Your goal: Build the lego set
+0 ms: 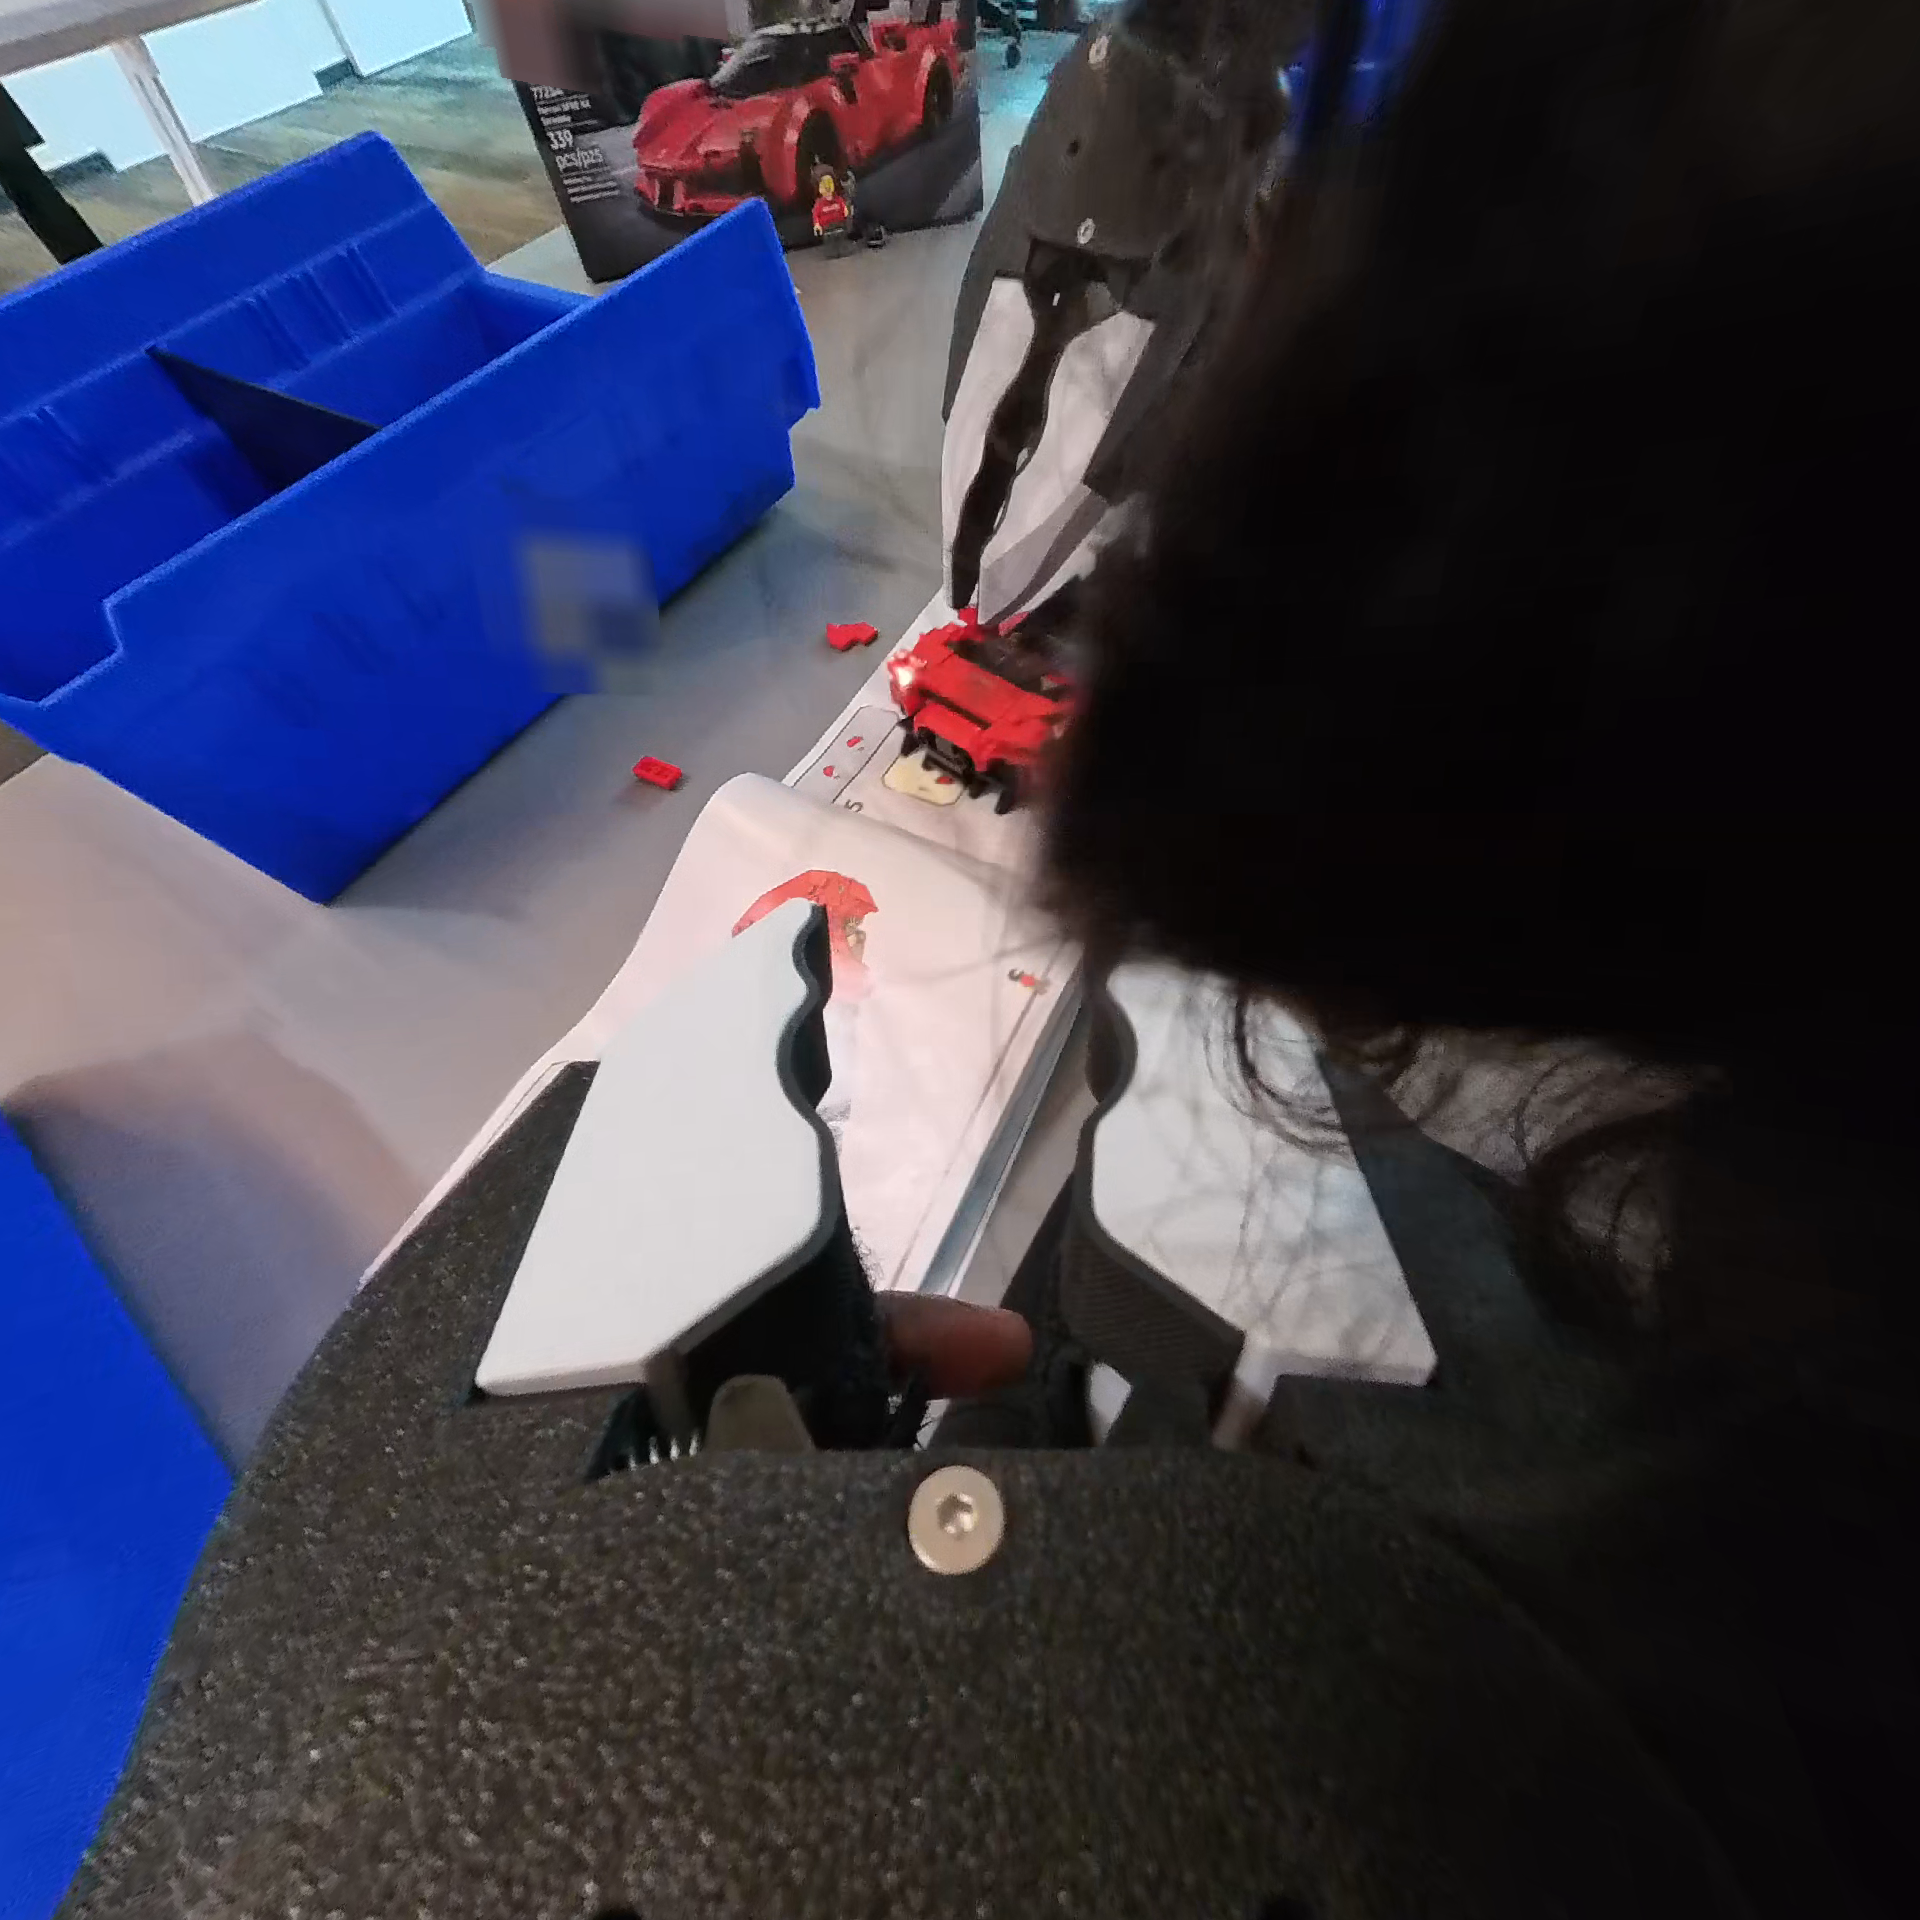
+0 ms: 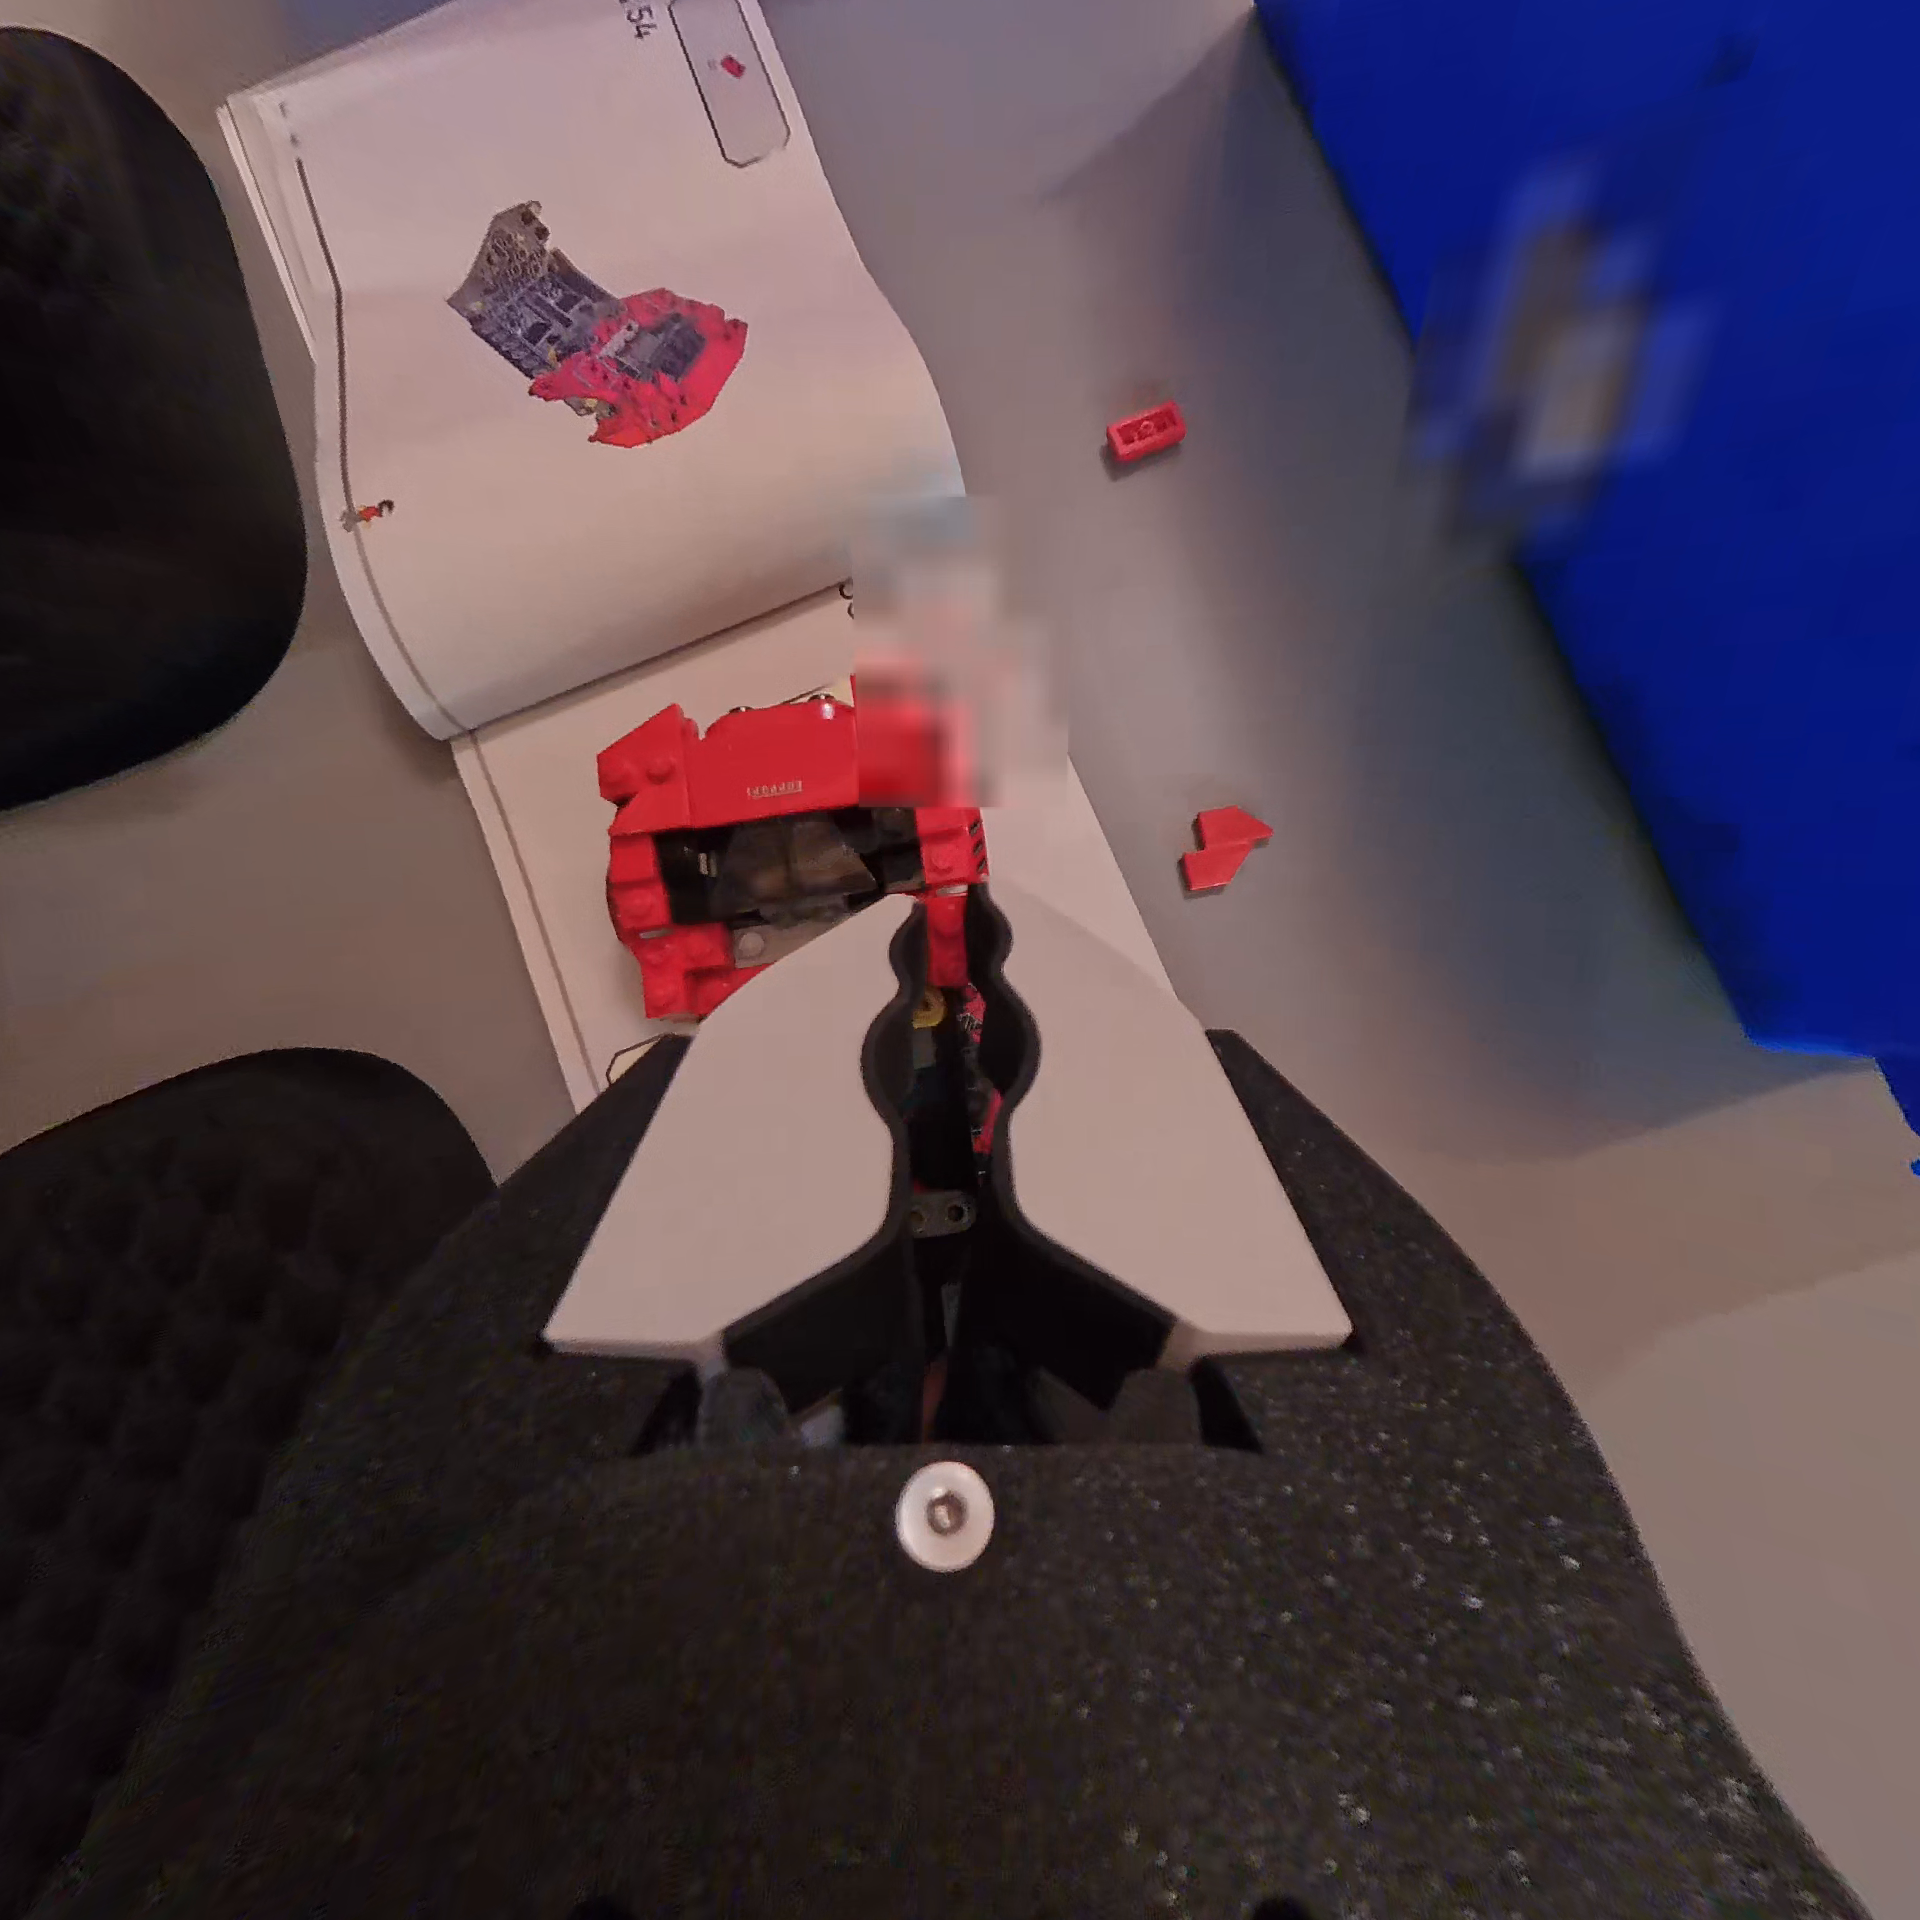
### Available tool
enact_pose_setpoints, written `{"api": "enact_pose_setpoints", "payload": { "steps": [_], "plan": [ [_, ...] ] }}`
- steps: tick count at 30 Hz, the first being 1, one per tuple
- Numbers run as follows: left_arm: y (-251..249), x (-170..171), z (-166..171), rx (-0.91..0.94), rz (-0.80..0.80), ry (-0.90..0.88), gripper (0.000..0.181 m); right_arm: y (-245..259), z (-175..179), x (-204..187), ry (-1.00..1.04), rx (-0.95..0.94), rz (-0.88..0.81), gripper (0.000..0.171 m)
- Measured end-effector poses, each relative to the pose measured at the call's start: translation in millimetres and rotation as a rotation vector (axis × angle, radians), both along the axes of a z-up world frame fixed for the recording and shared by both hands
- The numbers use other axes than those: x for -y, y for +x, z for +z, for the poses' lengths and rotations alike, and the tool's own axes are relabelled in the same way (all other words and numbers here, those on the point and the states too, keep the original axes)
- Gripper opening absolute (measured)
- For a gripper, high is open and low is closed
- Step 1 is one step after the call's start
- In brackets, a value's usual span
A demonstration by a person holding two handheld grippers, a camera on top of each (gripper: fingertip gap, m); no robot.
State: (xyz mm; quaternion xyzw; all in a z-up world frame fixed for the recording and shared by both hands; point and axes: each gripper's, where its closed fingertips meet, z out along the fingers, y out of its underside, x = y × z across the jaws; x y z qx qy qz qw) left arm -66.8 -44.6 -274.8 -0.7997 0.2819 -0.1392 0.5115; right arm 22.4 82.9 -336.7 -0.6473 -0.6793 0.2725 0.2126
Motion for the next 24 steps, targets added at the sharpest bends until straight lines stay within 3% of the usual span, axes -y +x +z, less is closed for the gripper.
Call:
{"api": "enact_pose_setpoints", "payload": {
  "steps": [24],
  "plan": [
    [10,-12,-12,0.005,-0.033,-0.045,0.043,-2,-3,1,-0.011,0.083,0.000,0.007]
  ]
}}
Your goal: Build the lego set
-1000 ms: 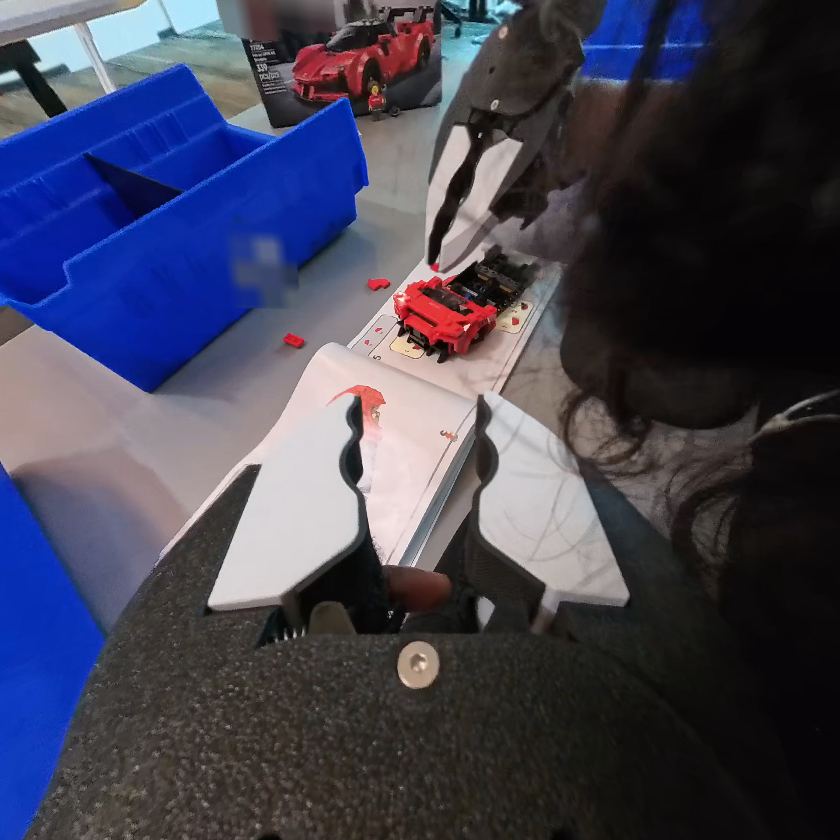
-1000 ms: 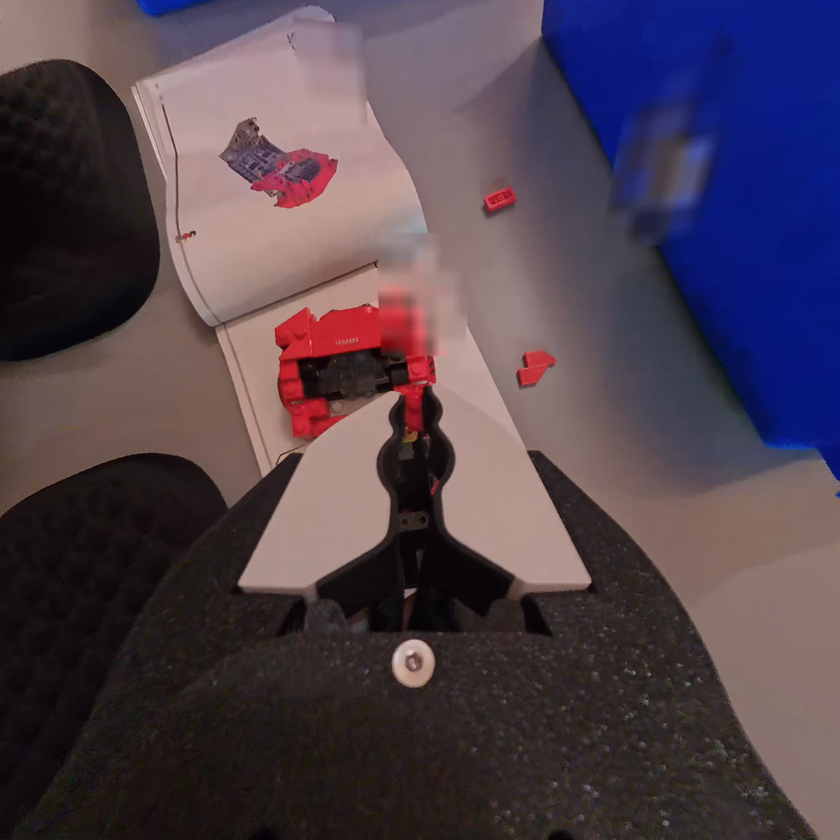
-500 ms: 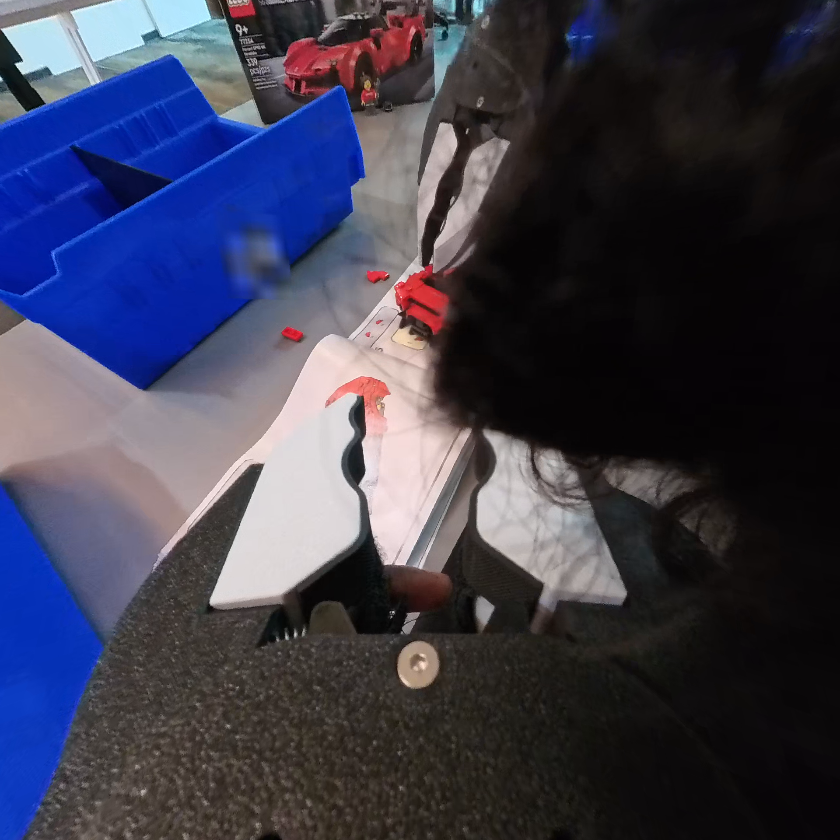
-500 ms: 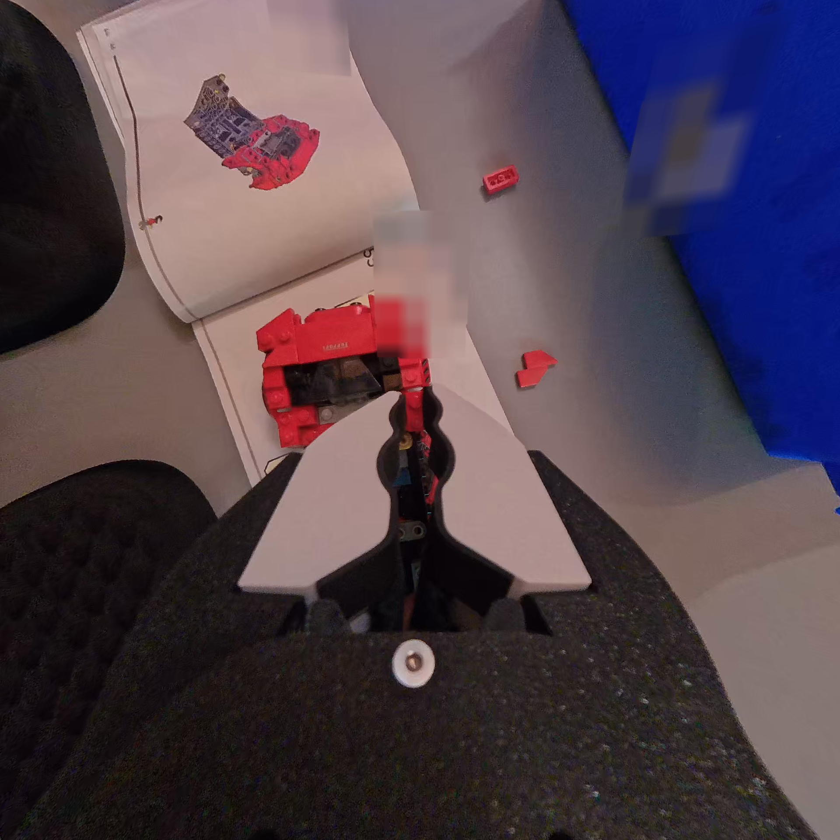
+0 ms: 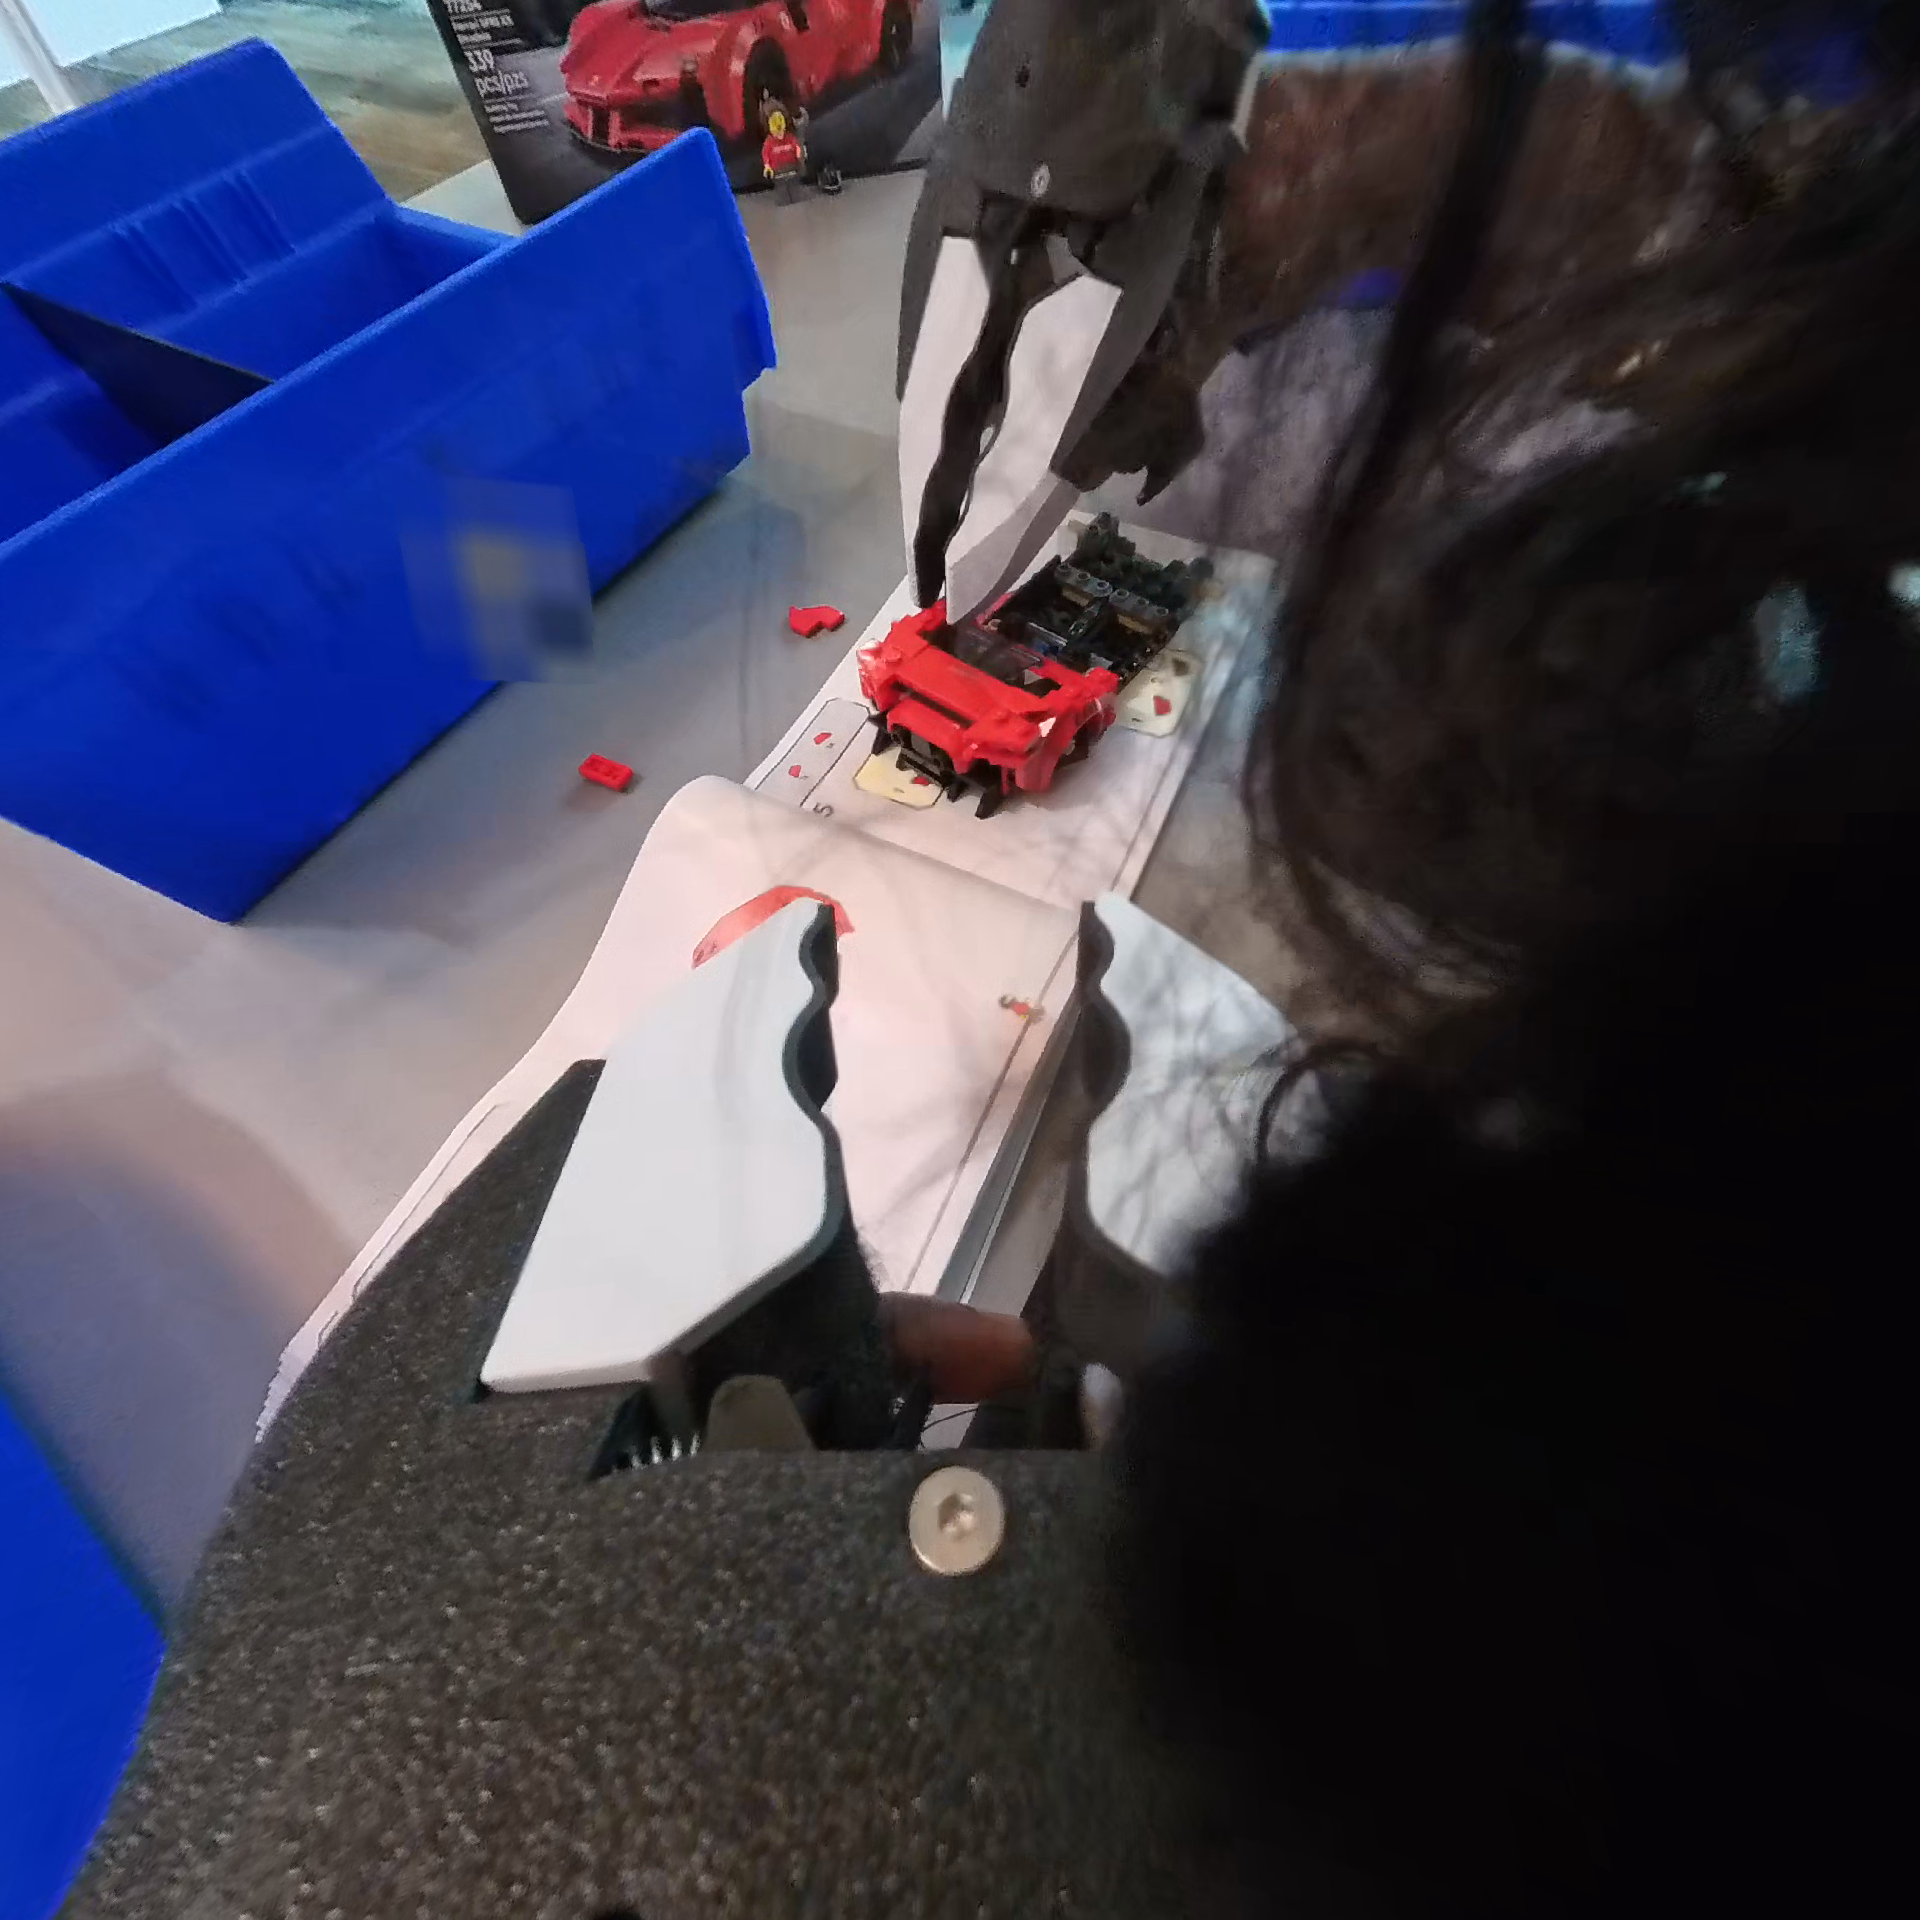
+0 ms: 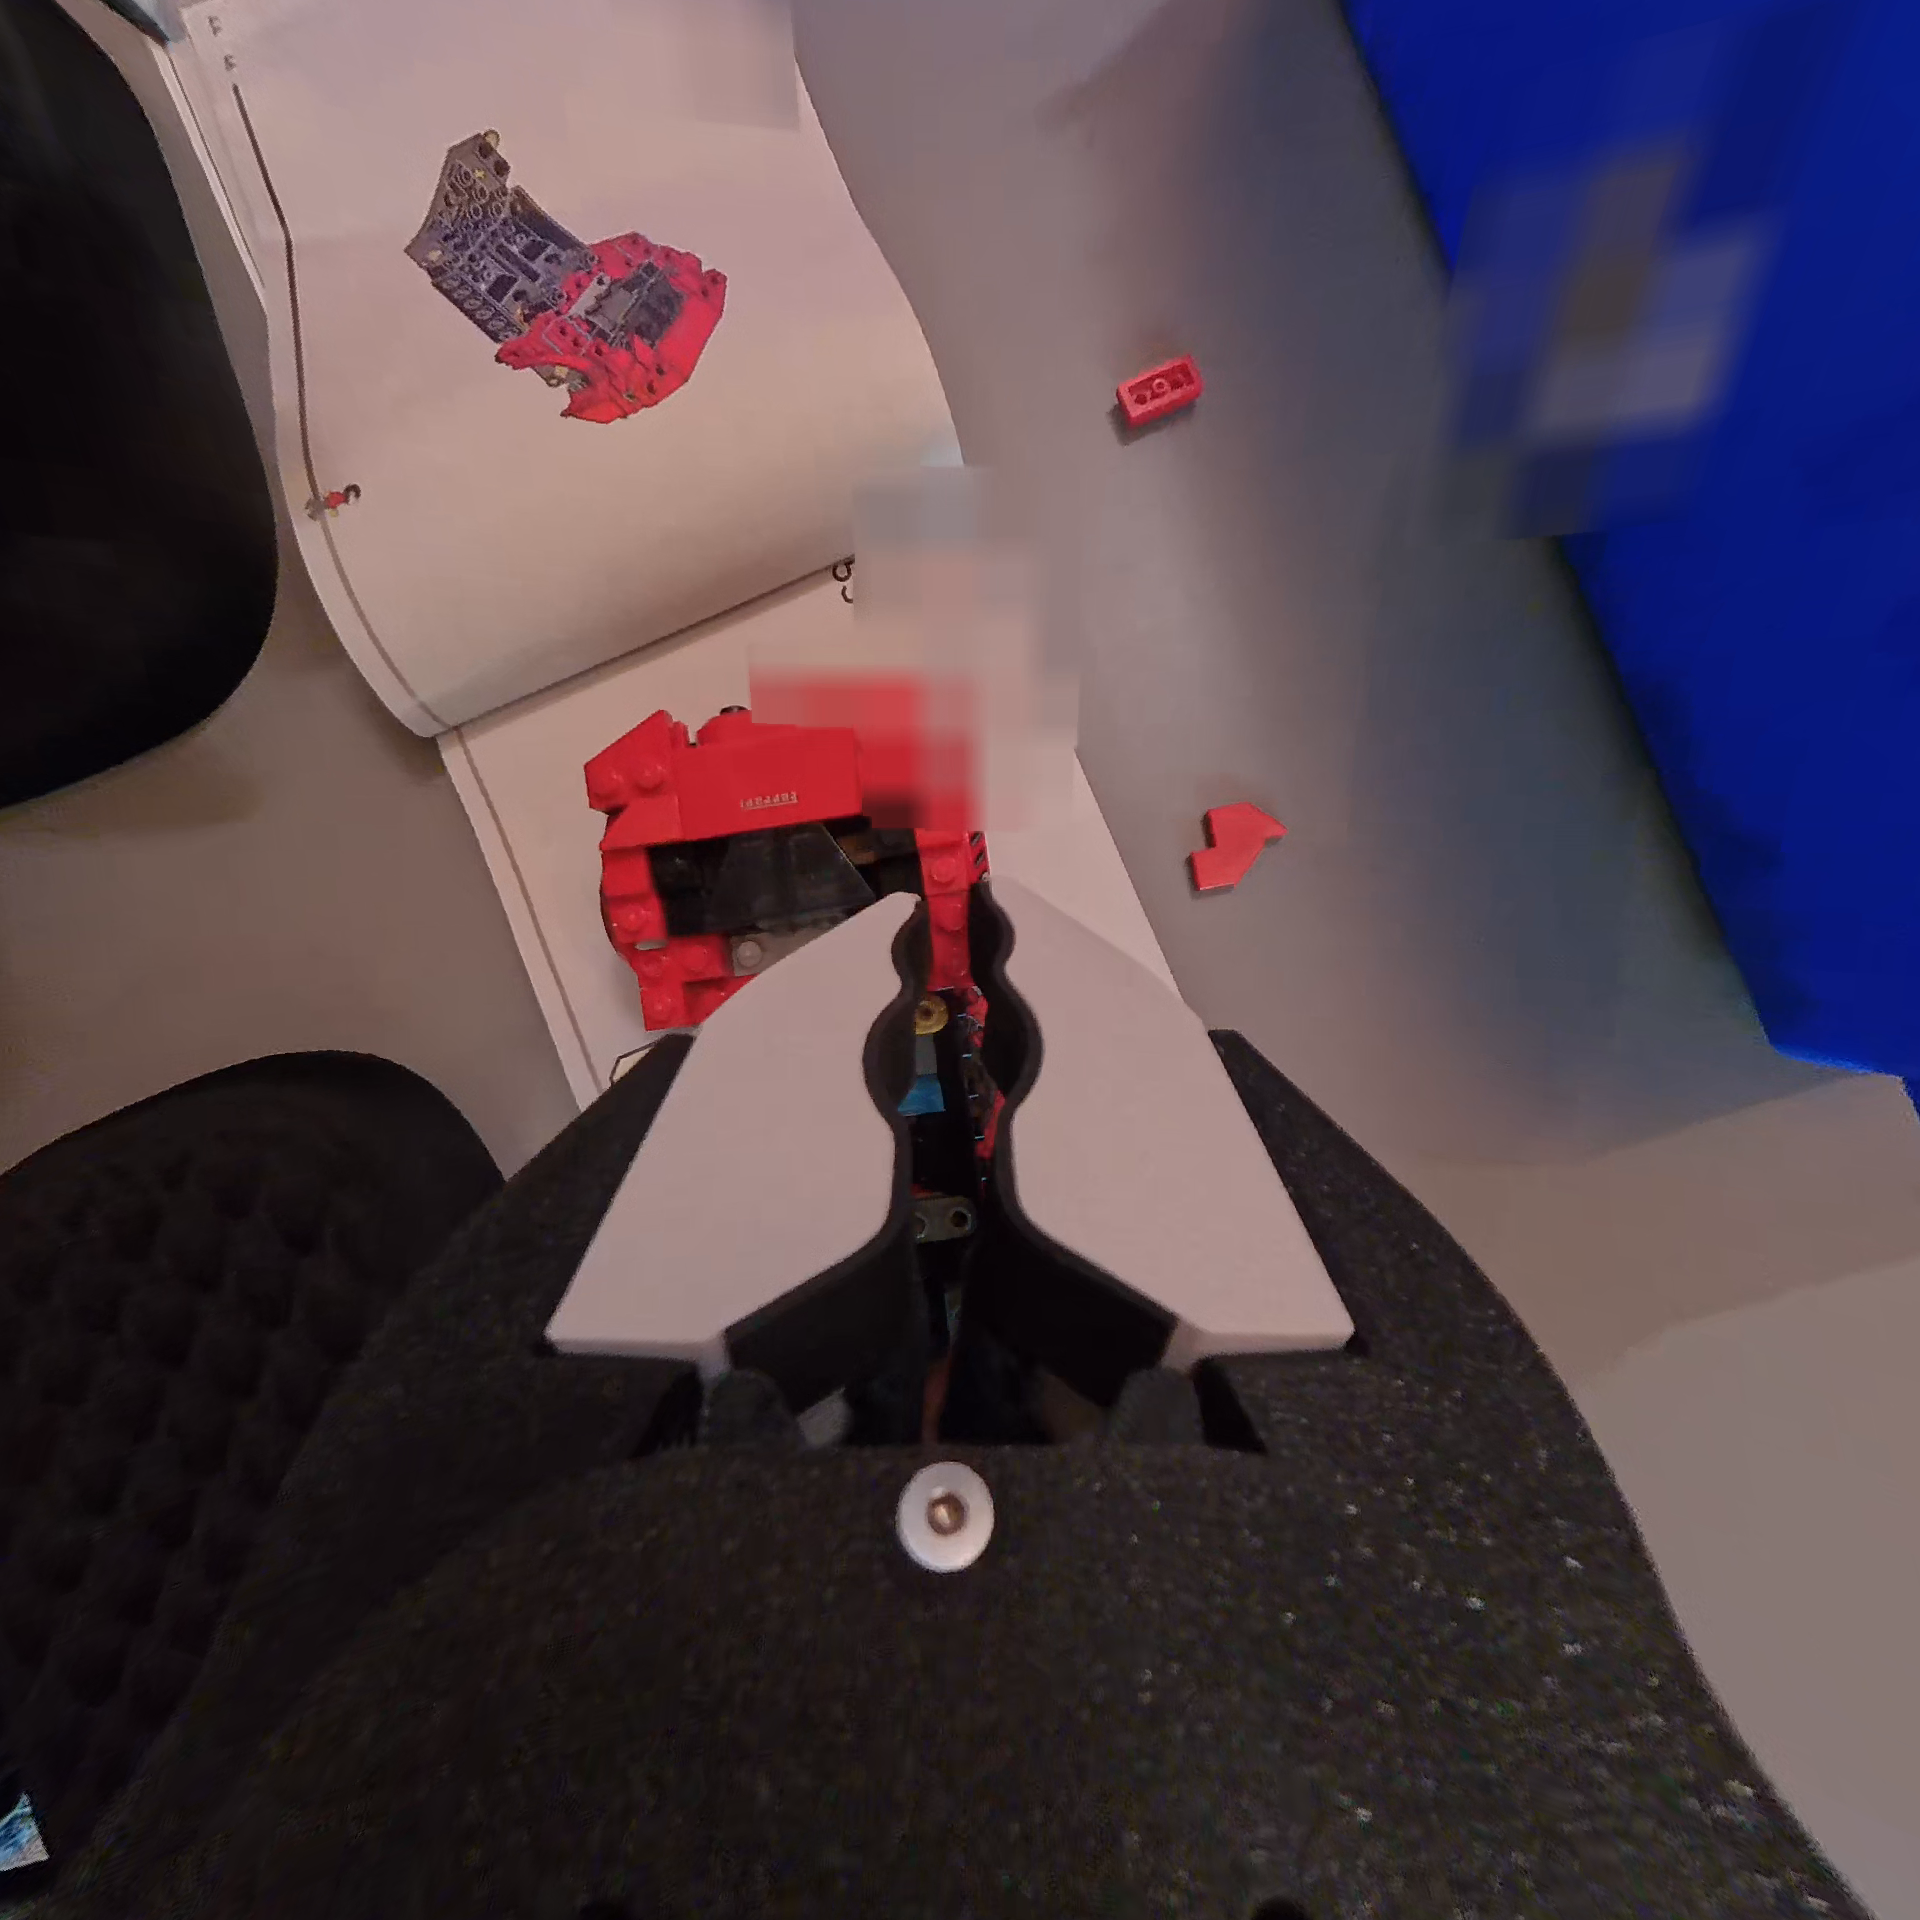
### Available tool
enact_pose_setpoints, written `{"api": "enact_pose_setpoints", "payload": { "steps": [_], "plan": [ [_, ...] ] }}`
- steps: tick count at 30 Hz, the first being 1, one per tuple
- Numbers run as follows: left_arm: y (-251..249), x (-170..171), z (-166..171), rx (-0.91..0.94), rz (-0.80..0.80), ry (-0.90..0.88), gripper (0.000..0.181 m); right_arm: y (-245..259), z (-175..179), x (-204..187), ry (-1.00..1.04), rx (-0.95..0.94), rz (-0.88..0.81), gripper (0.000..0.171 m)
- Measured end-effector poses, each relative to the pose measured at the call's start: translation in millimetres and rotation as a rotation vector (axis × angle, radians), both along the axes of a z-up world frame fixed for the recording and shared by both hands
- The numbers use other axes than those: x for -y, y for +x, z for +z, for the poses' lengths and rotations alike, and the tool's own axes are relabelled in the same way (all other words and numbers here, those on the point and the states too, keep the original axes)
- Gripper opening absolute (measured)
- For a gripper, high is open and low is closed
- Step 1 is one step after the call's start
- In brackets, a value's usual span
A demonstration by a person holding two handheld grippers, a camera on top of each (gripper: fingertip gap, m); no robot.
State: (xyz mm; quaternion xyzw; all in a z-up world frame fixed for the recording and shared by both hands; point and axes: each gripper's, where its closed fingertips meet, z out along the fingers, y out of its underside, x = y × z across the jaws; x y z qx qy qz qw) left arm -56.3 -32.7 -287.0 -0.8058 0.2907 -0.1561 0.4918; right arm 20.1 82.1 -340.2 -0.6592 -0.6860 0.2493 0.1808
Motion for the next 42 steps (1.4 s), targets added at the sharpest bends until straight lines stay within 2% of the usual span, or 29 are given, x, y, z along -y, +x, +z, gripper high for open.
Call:
{"api": "enact_pose_setpoints", "payload": {
  "steps": [11,12,13,15,17,20,24,27,30,35,42],
  "plan": [
    [1,0,-1,0.002,-0.007,0.003,0.043,0,0,0,0.028,0.018,0.014,0.007],
    [0,0,0,0.001,-0.007,0.005,0.043,0,0,-2,0.041,0.010,0.011,0.010],
    [0,0,0,-0.001,-0.005,0.006,0.043,0,1,-6,0.058,0.003,-0.001,0.021],
    [-1,1,1,-0.002,0.000,0.008,0.042,2,2,-3,0.016,-0.007,0.011,0.026],
    [-2,2,1,-0.001,0.004,0.011,0.042,3,5,2,-0.040,-0.036,0.021,0.025],
    [-3,3,1,0.002,0.010,0.011,0.042,5,9,-5,-0.036,-0.080,0.007,0.015],
    [-3,3,1,-0.004,0.011,0.008,0.041,8,15,-9,-0.048,-0.107,0.008,0.013],
    [-3,3,1,-0.008,0.010,0.009,0.041,12,15,-5,-0.049,-0.090,0.012,0.005],
    [-3,3,0,-0.013,0.012,0.007,0.041,16,6,4,-0.029,-0.034,-0.016,0.007],
    [-3,4,-3,-0.018,0.010,-0.001,0.040,10,5,5,0.004,-0.116,-0.059,0.010],
    [-5,5,-3,-0.019,0.019,0.002,0.040,7,0,7,0.015,-0.115,-0.057,0.011]
  ]
}}
